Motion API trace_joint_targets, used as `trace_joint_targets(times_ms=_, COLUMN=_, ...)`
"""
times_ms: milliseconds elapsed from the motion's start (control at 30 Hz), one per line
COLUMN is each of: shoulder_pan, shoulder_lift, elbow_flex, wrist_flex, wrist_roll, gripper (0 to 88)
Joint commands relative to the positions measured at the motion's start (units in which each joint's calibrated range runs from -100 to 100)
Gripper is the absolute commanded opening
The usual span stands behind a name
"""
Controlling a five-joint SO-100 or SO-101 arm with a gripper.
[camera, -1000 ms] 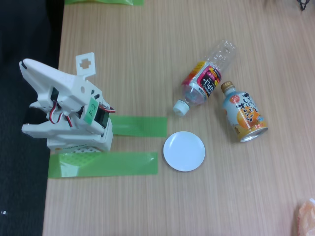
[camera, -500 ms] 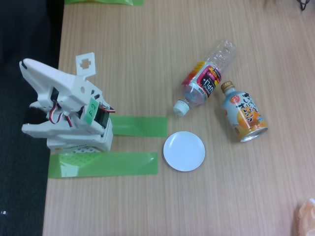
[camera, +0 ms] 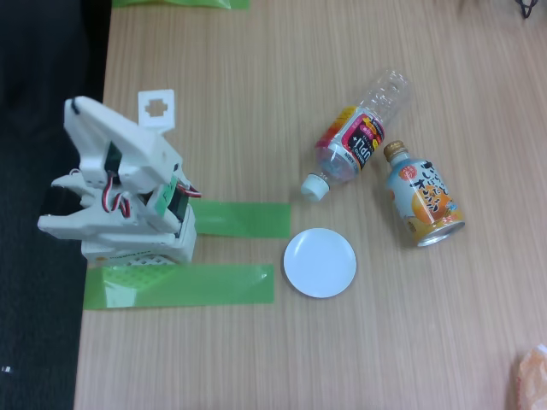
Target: Pick up the plastic bottle and stand it up on the white place
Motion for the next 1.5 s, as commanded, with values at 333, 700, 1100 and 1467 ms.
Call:
trace_joint_targets(times_ms=333, shoulder_pan=0.29, shoulder_lift=0.33, elbow_flex=-33.96, wrist_flex=63.45, wrist_roll=0.45, gripper=1.6)
trace_joint_targets(times_ms=700, shoulder_pan=0.29, shoulder_lift=0.59, elbow_flex=-49.89, wrist_flex=107.48, wrist_roll=0.71, gripper=17.1)
trace_joint_targets(times_ms=1100, shoulder_pan=-0.08, shoulder_lift=1.85, elbow_flex=-55.51, wrist_flex=127.31, wrist_roll=2.18, gripper=26.4)
trace_joint_targets(times_ms=1467, shoulder_pan=0.22, shoulder_lift=25.70, elbow_flex=-84.75, wrist_flex=150.06, wrist_roll=1.71, gripper=37.5)
